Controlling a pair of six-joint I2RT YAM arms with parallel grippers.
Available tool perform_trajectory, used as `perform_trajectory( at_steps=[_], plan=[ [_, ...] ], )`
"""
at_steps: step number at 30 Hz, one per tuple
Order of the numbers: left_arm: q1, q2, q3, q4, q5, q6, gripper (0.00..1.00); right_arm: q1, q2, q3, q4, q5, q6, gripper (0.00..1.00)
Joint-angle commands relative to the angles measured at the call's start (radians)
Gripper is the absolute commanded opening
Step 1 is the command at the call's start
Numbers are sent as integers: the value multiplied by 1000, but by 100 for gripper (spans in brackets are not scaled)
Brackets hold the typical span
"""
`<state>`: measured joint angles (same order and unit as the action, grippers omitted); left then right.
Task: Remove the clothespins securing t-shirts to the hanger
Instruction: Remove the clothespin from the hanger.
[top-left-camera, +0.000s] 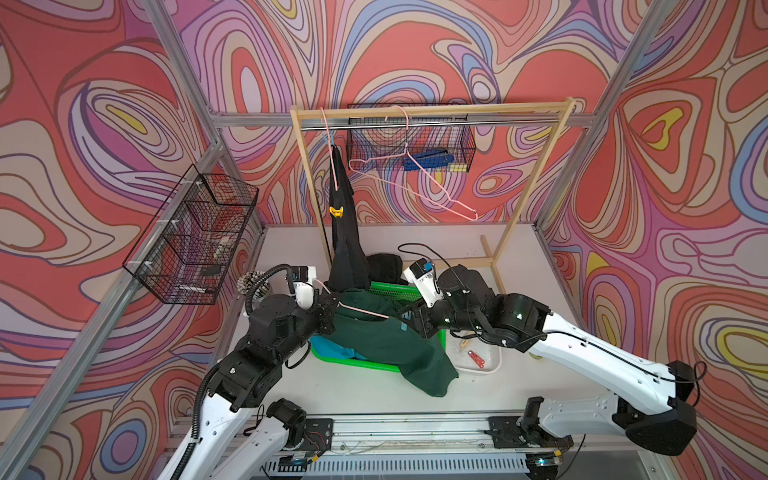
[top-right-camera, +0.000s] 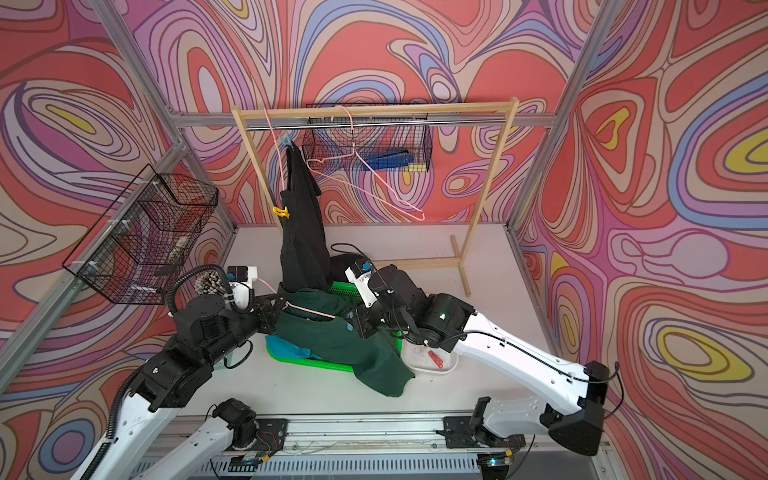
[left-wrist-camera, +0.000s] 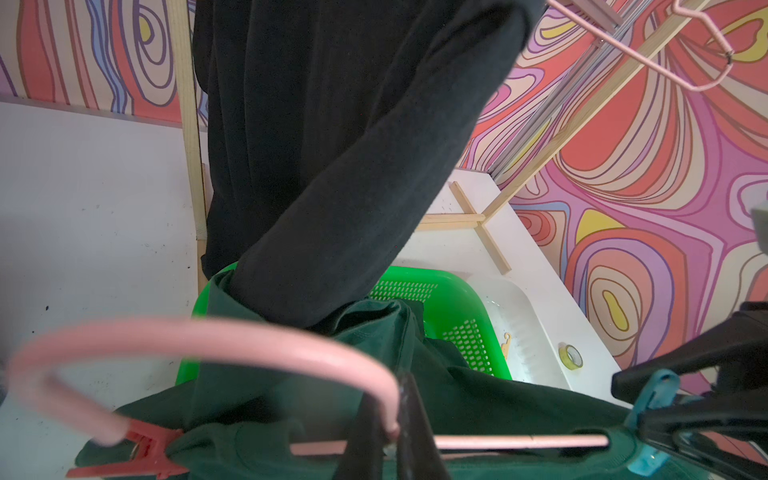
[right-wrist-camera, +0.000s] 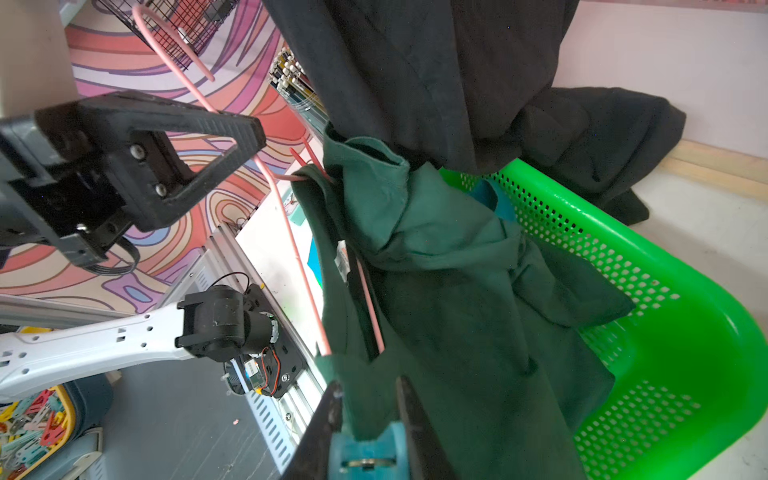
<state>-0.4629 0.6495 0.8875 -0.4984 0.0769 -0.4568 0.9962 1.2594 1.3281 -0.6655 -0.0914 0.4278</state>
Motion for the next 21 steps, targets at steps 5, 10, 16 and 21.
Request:
perform_trajectory(
  at_steps=[5,10,16,21],
  plan=[
    [3,11,0,-8,11,-31,0,2,-44,-37,63,6,0,10],
    [2,16,-4,0,16,-36,0,2,-54,-39,82,24,-3,8],
    [2,14,-7,-2,7,-37,0,2,-109,-81,120,158,0,10],
    [2,15,-17,7,16,-49,0,2,-136,-91,18,423,27,14]
  ],
)
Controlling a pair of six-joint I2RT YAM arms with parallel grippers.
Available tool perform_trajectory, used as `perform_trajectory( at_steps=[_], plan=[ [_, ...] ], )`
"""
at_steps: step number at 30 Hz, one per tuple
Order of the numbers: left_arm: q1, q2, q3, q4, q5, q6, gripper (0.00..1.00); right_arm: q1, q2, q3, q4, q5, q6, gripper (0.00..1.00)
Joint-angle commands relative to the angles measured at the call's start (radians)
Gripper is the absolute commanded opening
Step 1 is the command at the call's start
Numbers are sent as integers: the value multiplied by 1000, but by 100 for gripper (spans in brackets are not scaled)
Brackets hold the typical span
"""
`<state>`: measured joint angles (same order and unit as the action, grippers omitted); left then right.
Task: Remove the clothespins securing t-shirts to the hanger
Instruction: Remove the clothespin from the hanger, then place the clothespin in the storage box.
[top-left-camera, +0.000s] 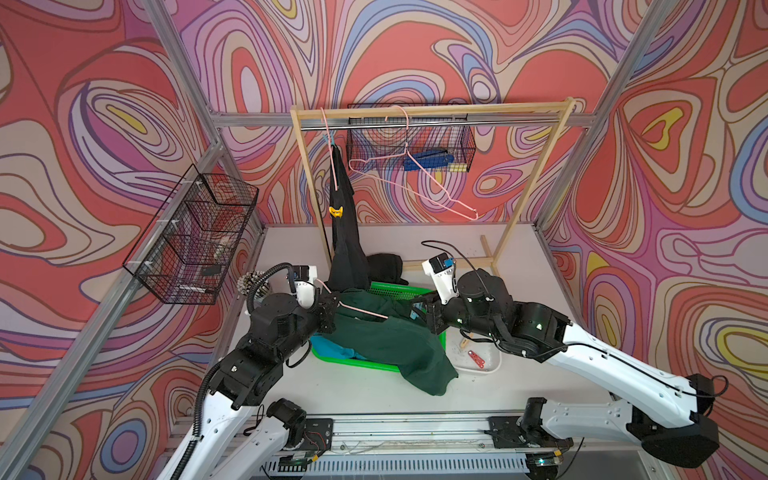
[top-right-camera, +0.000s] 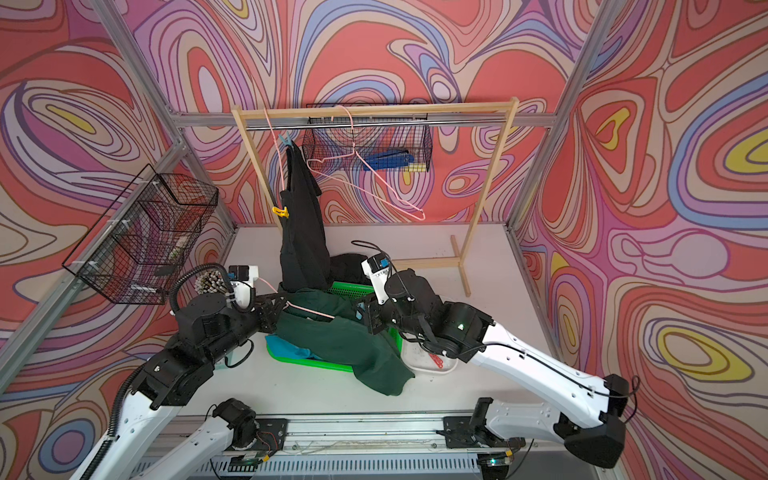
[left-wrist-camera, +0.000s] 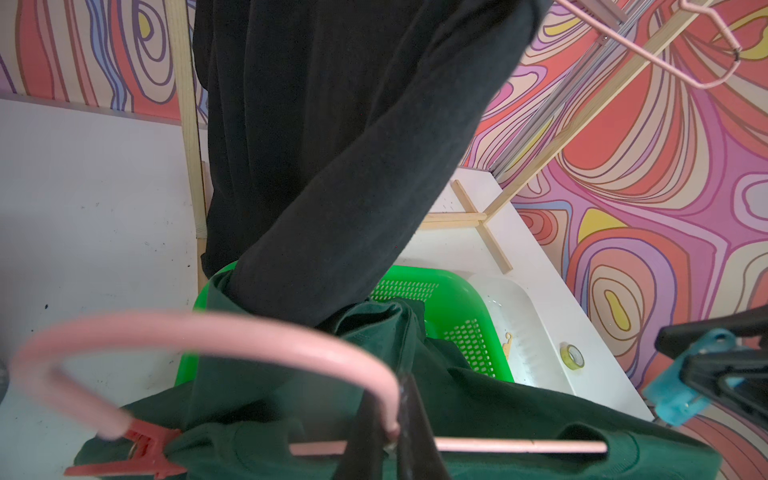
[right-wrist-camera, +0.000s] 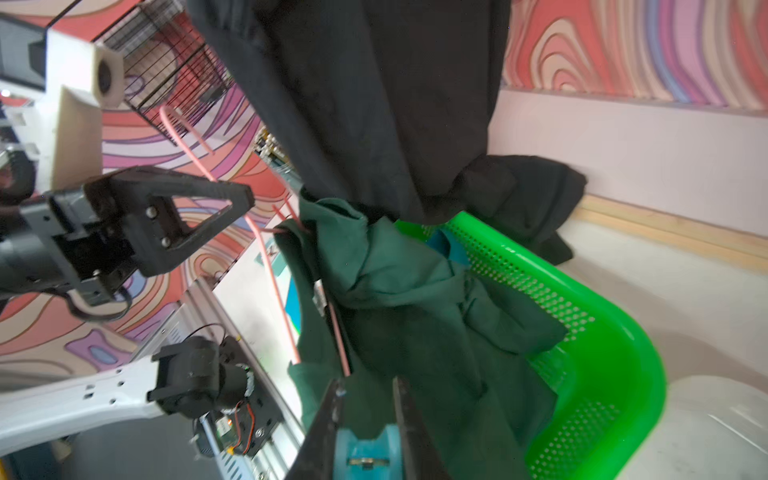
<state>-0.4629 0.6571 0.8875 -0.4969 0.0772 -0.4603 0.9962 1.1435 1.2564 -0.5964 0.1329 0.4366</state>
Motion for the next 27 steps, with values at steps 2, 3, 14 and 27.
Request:
perform_trajectory(
  at_steps=[2,3,14,27],
  plan=[
    [2,8,-22,15,21,-48,0,1,-27,-42,-93,329,35,16],
    [3,9,-23,17,22,-50,0,2,-28,-53,-111,371,45,16],
    [3,26,8,9,30,-37,0,-40,-12,-171,-201,446,93,19],
    [3,18,2,6,30,-46,0,-246,-9,-265,-204,216,130,30]
  ],
)
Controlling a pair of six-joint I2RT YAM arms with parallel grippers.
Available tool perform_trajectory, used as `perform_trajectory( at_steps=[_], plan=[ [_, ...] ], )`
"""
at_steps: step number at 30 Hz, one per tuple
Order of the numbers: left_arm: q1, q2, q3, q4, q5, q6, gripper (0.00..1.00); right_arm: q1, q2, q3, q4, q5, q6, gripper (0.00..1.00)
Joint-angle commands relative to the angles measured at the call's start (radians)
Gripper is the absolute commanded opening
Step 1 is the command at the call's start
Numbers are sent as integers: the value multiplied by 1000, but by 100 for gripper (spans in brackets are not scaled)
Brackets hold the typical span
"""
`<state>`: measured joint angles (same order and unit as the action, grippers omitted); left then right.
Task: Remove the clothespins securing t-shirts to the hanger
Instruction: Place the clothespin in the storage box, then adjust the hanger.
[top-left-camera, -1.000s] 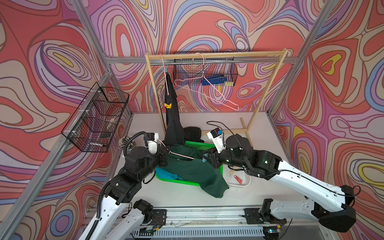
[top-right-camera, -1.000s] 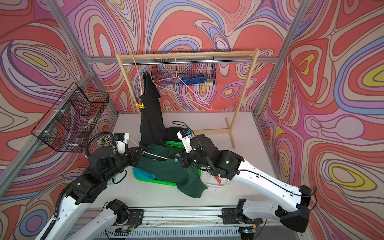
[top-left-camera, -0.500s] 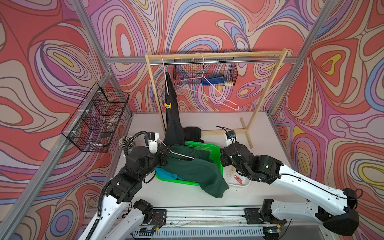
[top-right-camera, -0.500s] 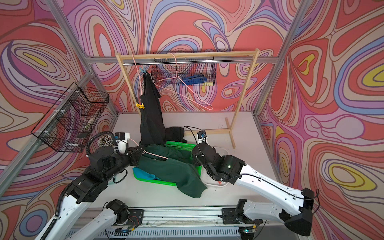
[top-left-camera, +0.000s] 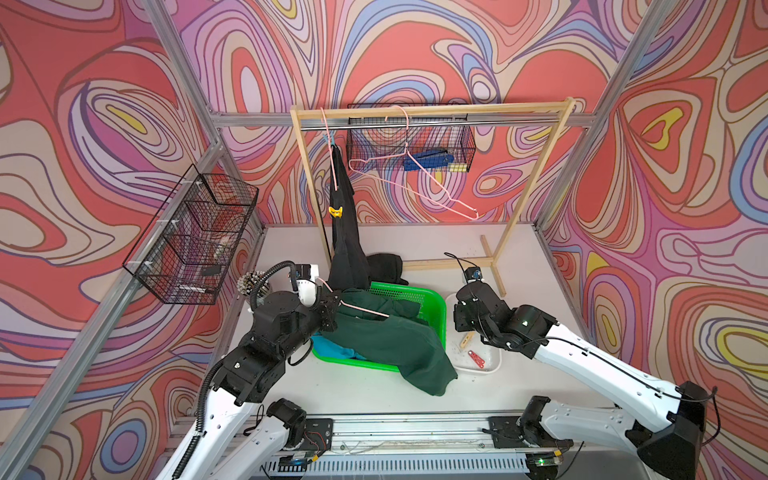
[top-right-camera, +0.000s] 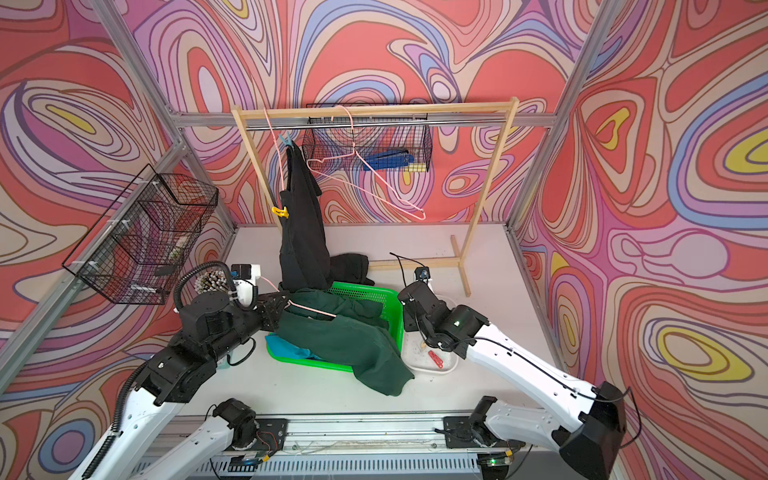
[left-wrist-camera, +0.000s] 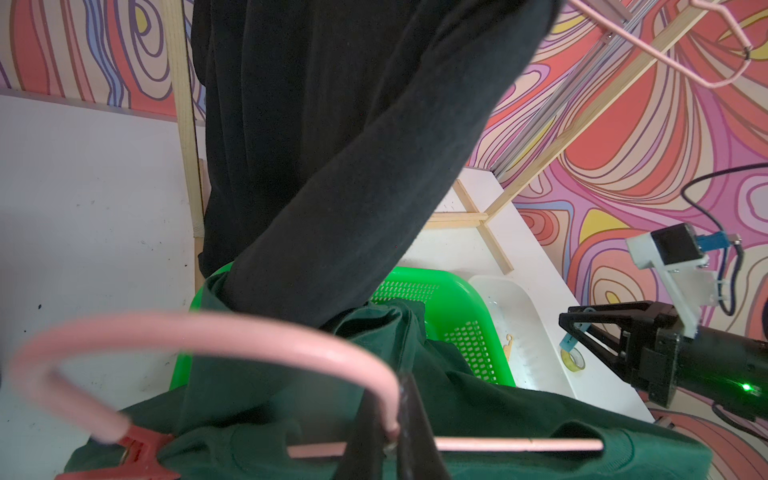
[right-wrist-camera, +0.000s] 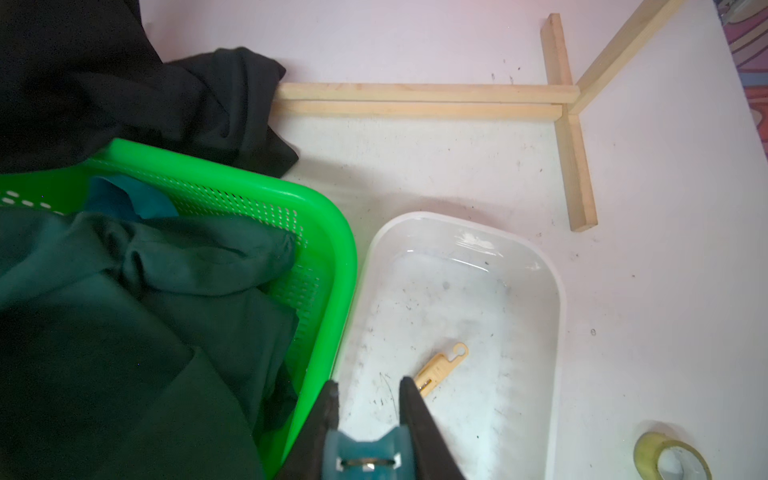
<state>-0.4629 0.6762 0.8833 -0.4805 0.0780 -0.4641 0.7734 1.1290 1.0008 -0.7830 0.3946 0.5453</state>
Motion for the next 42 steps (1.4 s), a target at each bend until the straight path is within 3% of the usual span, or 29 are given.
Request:
perform_trajectory(
  at_steps=[1,10,14,19,31,42],
  plan=[
    [2,0,5,-11,30,-43,0,-32,12,-11,-22,-56,24,33],
    [2,4,3,-8,35,-42,0,-42,8,-13,-9,-104,-4,59],
    [3,5,2,-6,38,-41,0,-42,-19,16,9,-176,-79,58],
    [3,11,4,-1,54,-36,0,-42,-54,85,67,-350,-204,57],
    [3,58,44,60,177,-41,0,-39,102,404,59,-642,-310,53],
    [1,132,74,97,232,-66,0,137,398,615,35,-613,-411,51]
  ],
)
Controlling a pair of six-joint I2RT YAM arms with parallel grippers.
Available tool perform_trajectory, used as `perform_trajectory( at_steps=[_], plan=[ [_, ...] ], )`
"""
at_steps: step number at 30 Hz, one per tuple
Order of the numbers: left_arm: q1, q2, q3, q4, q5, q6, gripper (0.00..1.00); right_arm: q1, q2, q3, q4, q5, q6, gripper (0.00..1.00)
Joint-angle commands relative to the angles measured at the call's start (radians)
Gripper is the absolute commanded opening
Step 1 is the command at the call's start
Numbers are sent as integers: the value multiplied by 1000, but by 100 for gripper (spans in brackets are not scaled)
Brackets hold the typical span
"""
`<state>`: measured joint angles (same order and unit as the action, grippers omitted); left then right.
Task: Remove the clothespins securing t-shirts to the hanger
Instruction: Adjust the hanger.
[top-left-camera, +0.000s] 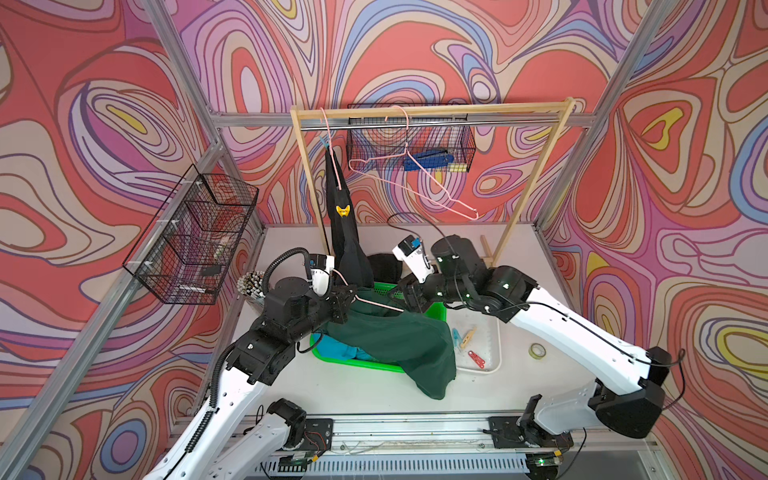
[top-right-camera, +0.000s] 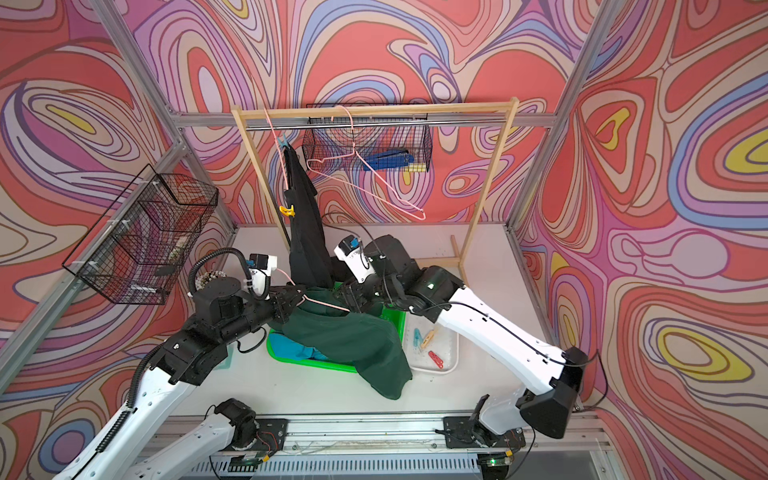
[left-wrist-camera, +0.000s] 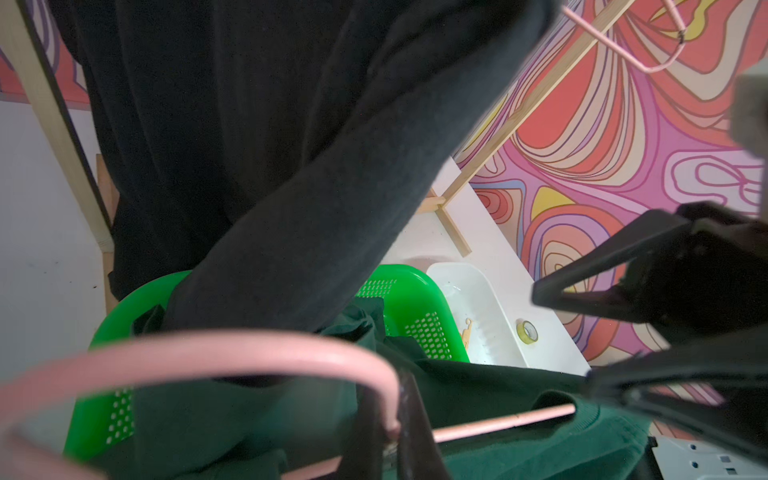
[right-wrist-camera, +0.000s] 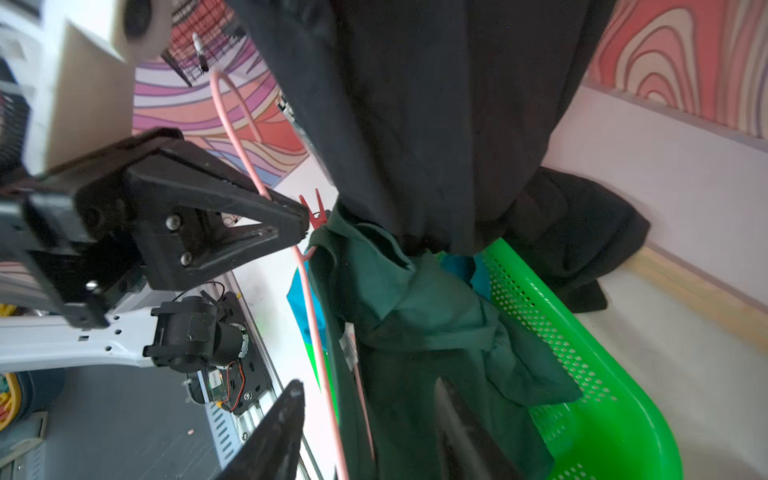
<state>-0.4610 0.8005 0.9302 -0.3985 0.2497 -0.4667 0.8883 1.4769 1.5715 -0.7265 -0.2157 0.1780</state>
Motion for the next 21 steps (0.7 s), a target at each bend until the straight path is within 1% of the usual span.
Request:
perform_trajectory(
  at_steps=[1,10,16,21],
  plan=[
    [-1,9,27,14,60,-62,0,29,69,56,-28,5,-51,51],
    [-1,3,33,1,62,-61,0,47,153,100,12,-41,-85,46],
    [-2,-1,35,4,65,-67,0,55,187,107,33,-89,-94,37],
    [-1,-15,35,0,57,-63,0,63,215,106,42,-100,-83,33]
  ],
)
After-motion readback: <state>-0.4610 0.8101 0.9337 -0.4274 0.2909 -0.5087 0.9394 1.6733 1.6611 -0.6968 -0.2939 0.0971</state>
